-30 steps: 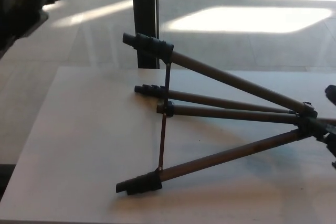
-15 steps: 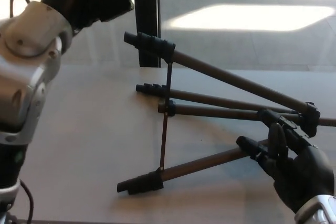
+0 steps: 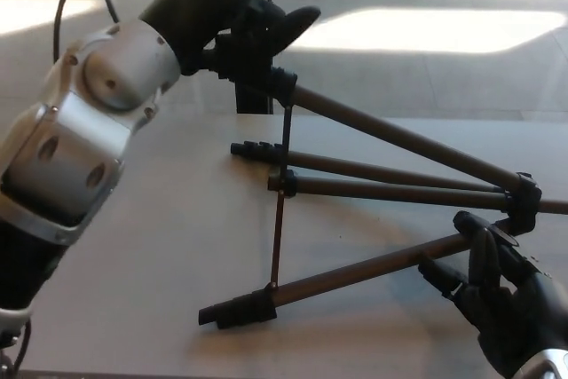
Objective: Use both hands of the robot to pick up the tripod lying in the middle of the desk and make it stand upright on the desk
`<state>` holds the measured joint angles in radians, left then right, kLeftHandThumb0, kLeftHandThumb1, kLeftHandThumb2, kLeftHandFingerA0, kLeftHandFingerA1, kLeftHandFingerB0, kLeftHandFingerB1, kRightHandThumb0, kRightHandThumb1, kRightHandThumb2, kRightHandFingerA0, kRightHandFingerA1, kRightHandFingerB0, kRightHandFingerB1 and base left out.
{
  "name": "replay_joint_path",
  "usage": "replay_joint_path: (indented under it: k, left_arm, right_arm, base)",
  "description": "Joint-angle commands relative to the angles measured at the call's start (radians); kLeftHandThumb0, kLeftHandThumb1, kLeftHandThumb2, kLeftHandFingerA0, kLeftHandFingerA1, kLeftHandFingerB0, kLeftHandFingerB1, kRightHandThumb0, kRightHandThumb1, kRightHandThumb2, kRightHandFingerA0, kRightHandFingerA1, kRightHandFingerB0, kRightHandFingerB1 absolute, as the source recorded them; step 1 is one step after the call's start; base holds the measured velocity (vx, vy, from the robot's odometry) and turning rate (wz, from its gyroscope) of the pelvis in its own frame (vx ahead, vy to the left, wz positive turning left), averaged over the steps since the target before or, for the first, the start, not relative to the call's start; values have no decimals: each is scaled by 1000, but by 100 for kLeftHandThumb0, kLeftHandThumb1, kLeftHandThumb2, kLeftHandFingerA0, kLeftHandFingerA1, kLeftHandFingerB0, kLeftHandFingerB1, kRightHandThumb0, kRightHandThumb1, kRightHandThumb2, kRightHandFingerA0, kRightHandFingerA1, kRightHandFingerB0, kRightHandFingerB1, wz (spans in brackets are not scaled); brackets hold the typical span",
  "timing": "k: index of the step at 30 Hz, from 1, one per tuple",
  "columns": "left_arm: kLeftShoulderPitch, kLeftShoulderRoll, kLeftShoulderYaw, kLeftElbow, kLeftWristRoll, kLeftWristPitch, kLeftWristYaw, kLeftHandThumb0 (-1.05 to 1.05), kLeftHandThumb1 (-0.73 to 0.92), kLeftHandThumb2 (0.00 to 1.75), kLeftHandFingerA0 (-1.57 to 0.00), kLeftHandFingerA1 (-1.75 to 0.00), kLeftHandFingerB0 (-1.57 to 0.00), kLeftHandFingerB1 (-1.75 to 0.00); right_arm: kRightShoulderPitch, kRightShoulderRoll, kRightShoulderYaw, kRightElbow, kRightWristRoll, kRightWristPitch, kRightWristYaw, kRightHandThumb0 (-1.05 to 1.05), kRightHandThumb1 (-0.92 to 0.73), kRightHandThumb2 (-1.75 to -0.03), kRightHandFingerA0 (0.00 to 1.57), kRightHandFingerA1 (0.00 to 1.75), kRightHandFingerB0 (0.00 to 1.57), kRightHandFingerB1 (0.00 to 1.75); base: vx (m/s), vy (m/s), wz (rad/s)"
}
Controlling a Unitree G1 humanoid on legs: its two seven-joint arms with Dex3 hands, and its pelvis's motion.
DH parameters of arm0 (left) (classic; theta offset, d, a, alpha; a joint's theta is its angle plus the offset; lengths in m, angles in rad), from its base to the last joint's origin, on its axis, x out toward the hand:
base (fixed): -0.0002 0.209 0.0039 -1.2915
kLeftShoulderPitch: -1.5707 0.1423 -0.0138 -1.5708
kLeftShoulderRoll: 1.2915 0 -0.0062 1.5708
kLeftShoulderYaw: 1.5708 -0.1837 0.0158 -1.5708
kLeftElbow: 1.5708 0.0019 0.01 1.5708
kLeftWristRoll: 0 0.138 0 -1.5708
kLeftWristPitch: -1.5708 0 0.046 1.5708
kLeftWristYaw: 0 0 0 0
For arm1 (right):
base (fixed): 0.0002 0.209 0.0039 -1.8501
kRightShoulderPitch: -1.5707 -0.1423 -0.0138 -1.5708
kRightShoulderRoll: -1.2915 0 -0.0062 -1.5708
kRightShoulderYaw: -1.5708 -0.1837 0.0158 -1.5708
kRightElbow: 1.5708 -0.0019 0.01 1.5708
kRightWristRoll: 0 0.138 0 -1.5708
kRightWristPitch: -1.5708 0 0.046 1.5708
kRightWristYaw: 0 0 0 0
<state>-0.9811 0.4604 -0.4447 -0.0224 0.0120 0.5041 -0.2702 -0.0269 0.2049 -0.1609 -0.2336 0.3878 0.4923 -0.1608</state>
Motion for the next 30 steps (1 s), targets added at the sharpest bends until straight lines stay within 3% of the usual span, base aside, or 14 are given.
replay_joint_path:
  k: [1, 4, 5, 6, 7, 11, 12, 13, 14, 15, 16, 17, 22, 30]
  left_arm:
    - [-212, 64, -329, 83, 469, -214, -123, -87, 52, 93, -8, -60, -14, -51]
    - [-244, 44, -400, 119, 534, -241, -102, -87, 53, 94, -8, -59, -16, -49]
    - [-247, 38, -421, 122, 551, -235, -98, -89, 68, 62, -6, -60, -20, -42]
    - [-246, 42, -425, 118, 551, -232, -96, -89, 68, 62, -6, -60, -20, -42]
    - [-261, 31, -461, 136, 582, -232, -97, -93, 57, 98, -3, -54, -13, -50]
    - [-289, 13, -558, 170, 673, -229, -72, -99, 59, 99, -3, -42, -10, -45]
    - [-307, 7, -596, 185, 713, -222, -80, -98, 68, 63, 0, -49, -9, -39]
    - [-310, 4, -620, 189, 735, -222, -78, -101, 66, 66, 0, -44, -6, -38]
    - [-325, -12, -656, 212, 760, -215, -84, -86, 48, 99, 0, -24, 0, -30]
    - [-340, -27, -681, 234, 776, -207, -85, -95, 55, 101, -1, -15, -10, -24]
    - [-348, -35, -692, 246, 782, -207, -78, -86, 48, 99, 0, -22, 0, -31]
    - [-358, -44, -707, 263, 790, -208, -70, -94, 55, 101, -3, -13, -9, -25]
    - [-403, -86, -777, 317, 832, -198, -60, -87, 50, 102, 0, -18, -1, -27]
    - [-419, -126, -837, 349, 839, -171, -36, -97, 56, 101, 0, -7, -13, -17]
  right_arm:
    - [119, 96, 6, -85, 14, 4, -82, -89, -71, -62, 53, 86, 53, 53]
    - [137, 96, 11, -88, 16, -7, -76, -88, -70, -62, 52, 86, 52, 54]
    - [148, 99, 21, -93, 9, -10, -79, -88, -71, -62, 53, 85, 52, 54]
    - [151, 98, 25, -95, 7, -9, -80, -88, -71, -62, 53, 85, 52, 54]
    - [156, 107, 28, -93, 3, -14, -90, -87, -69, -61, 56, 84, 55, 53]
    - [170, 122, 27, -88, 21, -7, -104, -86, -68, -61, 56, 87, 56, 52]
    - [175, 119, 32, -83, 15, -17, -100, -86, -70, -62, 55, 90, 55, 52]
    - [192, 118, 39, -90, 11, -16, -100, -86, -71, -62, 55, 89, 56, 54]
    - [204, 116, 33, -85, 26, -21, -85, -86, -70, -62, 51, 92, 55, 57]
    - [206, 114, 31, -87, 29, -13, -87, -87, -71, -62, 51, 91, 55, 57]
    - [209, 113, 32, -88, 27, -10, -91, -86, -54, -96, 52, 85, 52, 63]
    - [216, 115, 37, -87, 18, -15, -97, -88, -71, -62, 53, 86, 56, 55]
    - [236, 117, 60, -85, -5, -28, -110, -87, -71, -62, 53, 85, 54, 53]
    - [246, 107, 73, -86, -14, -53, -108, -88, -72, -62, 53, 83, 55, 54]
  base:
    - [0, 0, 0]
    - [0, 0, 0]
    - [0, 0, 0]
    - [0, 0, 0]
    - [0, 0, 0]
    - [0, 0, 0]
    - [0, 0, 0]
    - [0, 0, 0]
    - [0, 0, 0]
    - [0, 0, 0]
    - [0, 0, 0]
    - [0, 0, 0]
    - [0, 0, 0]
    - [0, 0, 0]
